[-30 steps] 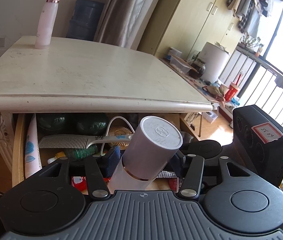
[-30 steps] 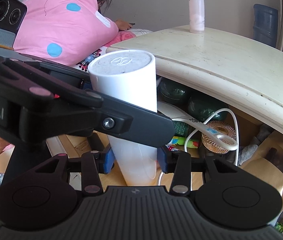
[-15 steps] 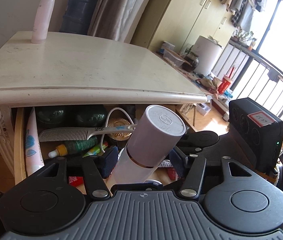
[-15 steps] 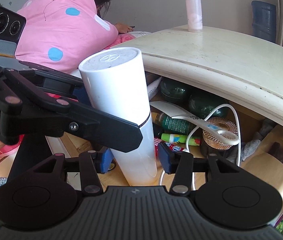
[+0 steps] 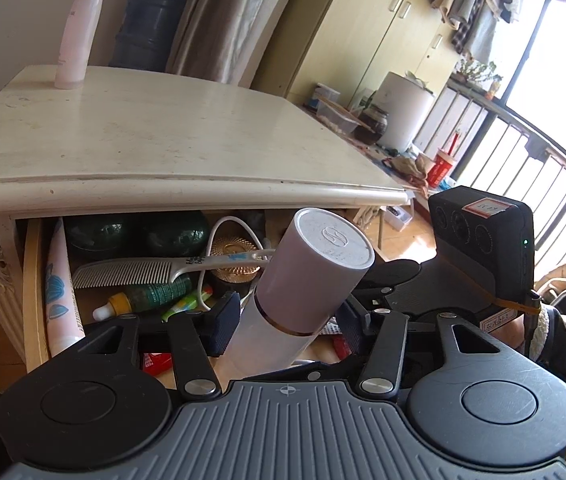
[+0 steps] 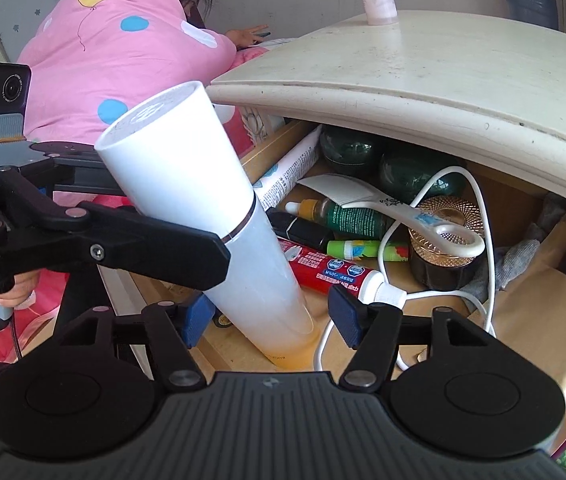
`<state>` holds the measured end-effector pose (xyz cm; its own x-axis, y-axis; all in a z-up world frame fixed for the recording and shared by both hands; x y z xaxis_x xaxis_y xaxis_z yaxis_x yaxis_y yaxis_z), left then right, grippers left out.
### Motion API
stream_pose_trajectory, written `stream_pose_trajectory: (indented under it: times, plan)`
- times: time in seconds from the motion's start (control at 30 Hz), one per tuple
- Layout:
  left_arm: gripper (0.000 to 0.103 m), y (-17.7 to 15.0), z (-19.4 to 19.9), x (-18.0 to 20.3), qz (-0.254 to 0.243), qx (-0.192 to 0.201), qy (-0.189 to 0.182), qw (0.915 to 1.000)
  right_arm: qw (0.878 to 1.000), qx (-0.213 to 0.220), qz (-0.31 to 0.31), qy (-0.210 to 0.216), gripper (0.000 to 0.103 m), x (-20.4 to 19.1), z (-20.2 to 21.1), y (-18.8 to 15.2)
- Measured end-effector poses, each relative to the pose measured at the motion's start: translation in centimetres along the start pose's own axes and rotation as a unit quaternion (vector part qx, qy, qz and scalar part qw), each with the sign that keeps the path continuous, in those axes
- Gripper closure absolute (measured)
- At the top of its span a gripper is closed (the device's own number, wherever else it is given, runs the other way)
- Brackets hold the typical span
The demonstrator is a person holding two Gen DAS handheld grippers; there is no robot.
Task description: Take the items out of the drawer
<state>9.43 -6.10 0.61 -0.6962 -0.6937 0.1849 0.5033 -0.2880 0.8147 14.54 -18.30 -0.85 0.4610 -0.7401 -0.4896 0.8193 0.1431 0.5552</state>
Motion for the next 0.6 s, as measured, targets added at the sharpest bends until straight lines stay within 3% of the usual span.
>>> stream_pose_trajectory:
  times: [0.6]
  plan:
    - [0.048,-0.1,0.1,-0.2,0.008,0.003,-0.003,1.0,0.998,-0.05,0.005,-0.036,0.046,-0.6,-1.6,-0.9]
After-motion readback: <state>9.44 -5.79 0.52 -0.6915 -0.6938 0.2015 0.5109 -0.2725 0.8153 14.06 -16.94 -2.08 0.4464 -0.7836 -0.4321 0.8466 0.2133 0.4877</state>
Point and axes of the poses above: each gripper's, at about its wrist camera, not at the fingertips, and z roughly against the way its jaws point, x to its right, y to its top, the point moved 4 cm from there along -z, roughly the way its jaws point, and after that the axes turned 13 degrees about -z, right-handed, at the moved point
